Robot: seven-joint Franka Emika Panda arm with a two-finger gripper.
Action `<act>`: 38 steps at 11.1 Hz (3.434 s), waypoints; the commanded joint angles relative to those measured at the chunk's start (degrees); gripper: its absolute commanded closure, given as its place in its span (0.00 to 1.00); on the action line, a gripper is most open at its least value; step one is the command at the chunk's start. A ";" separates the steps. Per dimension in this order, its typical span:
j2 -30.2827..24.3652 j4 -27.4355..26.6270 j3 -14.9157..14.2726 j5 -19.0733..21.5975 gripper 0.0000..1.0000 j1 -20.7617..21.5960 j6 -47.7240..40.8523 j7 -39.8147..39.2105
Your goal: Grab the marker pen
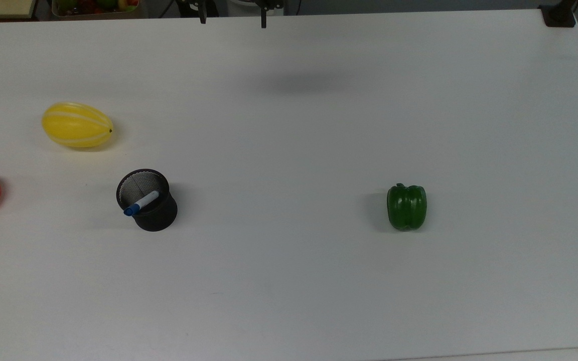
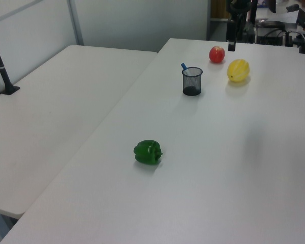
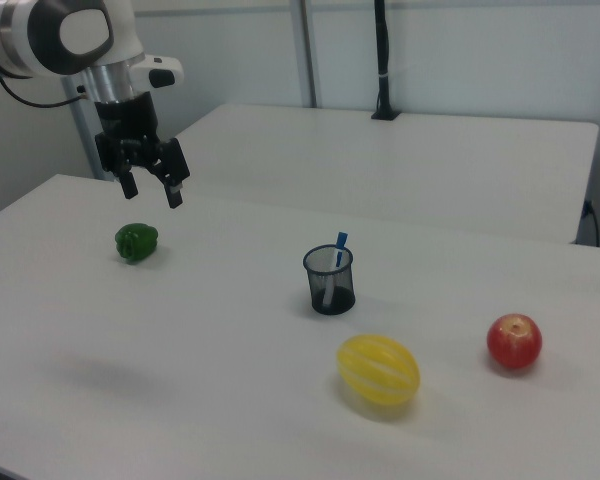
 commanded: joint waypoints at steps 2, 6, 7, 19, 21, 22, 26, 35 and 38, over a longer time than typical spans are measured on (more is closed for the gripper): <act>-0.83 -0.28 -0.17 0.62 0.00 -0.34 -0.34 -1.25; -0.57 -0.28 -0.17 0.62 0.00 -0.52 -0.25 -1.25; -0.22 -0.19 -0.17 0.62 0.00 -0.60 -0.08 -1.34; 14.44 2.18 -0.26 -0.26 0.00 -11.23 37.33 -7.41; 17.96 2.18 -0.26 -1.31 0.00 -12.29 42.70 -7.32; 19.72 2.18 -0.26 -1.32 0.00 -12.73 45.60 -7.32; 24.91 1.92 -0.26 -1.32 0.00 -14.05 54.74 -7.41; 29.23 1.57 -0.26 -2.64 0.61 -13.96 64.08 -7.14; 29.23 0.95 -0.26 -2.64 0.84 -13.96 64.08 -7.23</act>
